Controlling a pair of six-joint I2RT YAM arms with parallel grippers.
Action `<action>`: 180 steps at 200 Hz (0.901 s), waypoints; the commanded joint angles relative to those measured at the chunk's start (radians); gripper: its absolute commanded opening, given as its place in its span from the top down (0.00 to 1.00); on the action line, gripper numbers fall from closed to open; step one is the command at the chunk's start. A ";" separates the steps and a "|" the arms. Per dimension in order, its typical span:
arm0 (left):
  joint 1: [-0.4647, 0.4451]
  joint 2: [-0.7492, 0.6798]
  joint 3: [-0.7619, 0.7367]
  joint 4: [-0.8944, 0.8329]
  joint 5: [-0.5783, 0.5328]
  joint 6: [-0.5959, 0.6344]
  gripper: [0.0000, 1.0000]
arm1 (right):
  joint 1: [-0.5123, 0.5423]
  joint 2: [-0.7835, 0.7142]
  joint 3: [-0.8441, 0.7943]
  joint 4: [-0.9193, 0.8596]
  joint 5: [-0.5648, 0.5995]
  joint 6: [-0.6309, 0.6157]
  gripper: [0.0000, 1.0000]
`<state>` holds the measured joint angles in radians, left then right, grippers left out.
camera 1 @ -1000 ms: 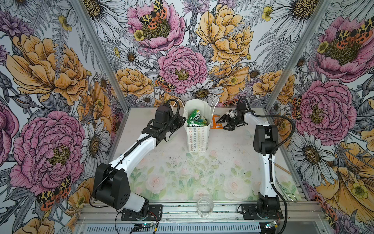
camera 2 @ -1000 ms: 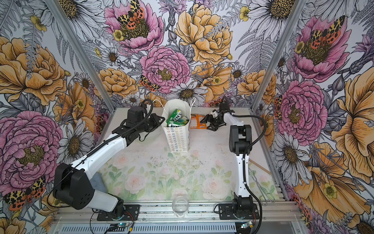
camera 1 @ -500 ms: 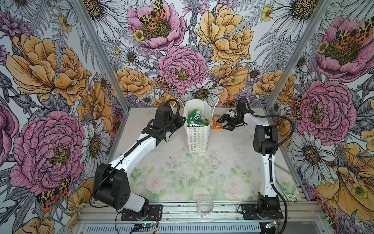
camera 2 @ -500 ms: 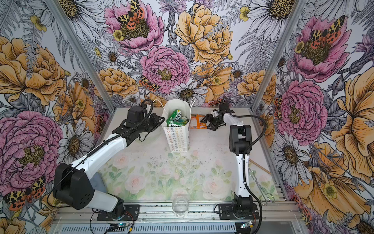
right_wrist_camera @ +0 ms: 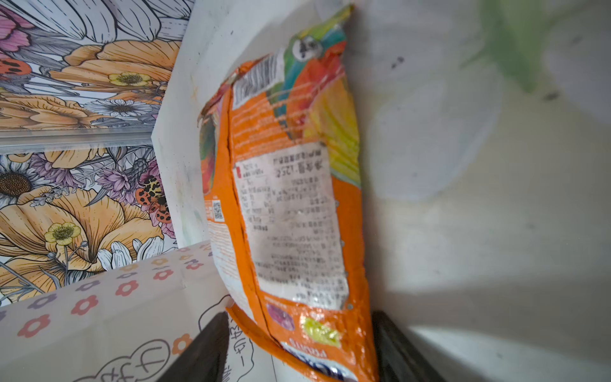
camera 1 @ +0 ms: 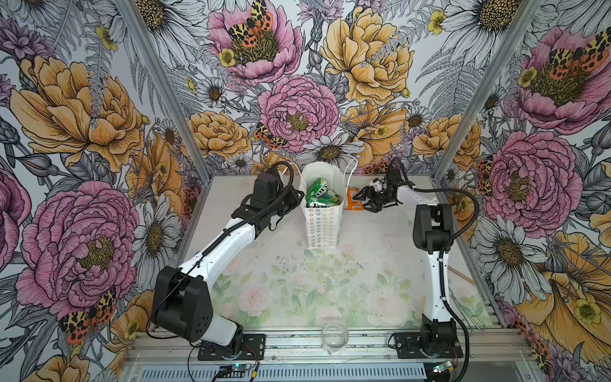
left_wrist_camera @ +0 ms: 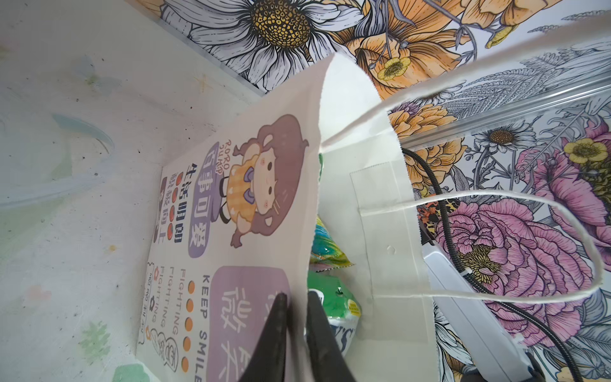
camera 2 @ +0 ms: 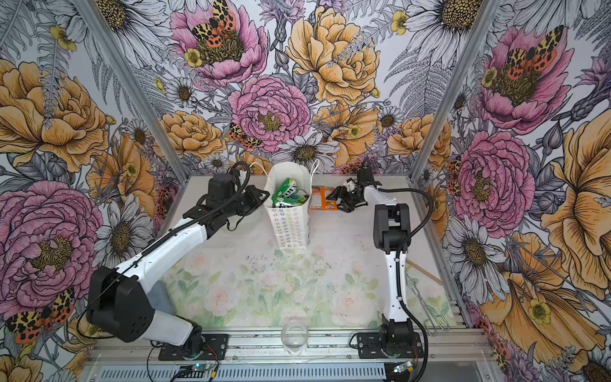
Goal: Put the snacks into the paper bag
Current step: 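Lower the right gripper and close it on the orange packet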
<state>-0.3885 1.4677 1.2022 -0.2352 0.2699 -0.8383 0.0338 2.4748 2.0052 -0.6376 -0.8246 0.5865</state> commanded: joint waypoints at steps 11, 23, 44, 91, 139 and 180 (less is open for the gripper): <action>-0.009 -0.003 0.012 -0.004 -0.011 0.010 0.86 | 0.013 0.041 -0.014 0.024 0.001 0.015 0.33; -0.010 -0.003 0.011 -0.004 -0.011 0.010 0.86 | 0.014 0.042 -0.016 0.026 -0.002 0.016 0.35; -0.007 -0.005 0.008 -0.004 -0.010 0.010 0.86 | 0.014 0.044 -0.017 0.029 -0.006 0.015 0.36; -0.009 -0.007 0.007 -0.004 -0.013 0.010 0.86 | 0.017 0.050 -0.017 0.035 -0.005 0.019 0.35; -0.007 -0.007 0.005 -0.004 -0.011 0.010 0.86 | 0.023 0.061 -0.010 0.039 -0.011 0.021 0.34; -0.005 -0.007 0.004 -0.004 -0.011 0.010 0.86 | 0.031 0.068 -0.001 0.039 -0.016 0.021 0.34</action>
<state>-0.3885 1.4677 1.2022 -0.2348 0.2699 -0.8383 0.0452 2.4863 2.0014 -0.5907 -0.8463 0.6060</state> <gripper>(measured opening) 0.141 0.659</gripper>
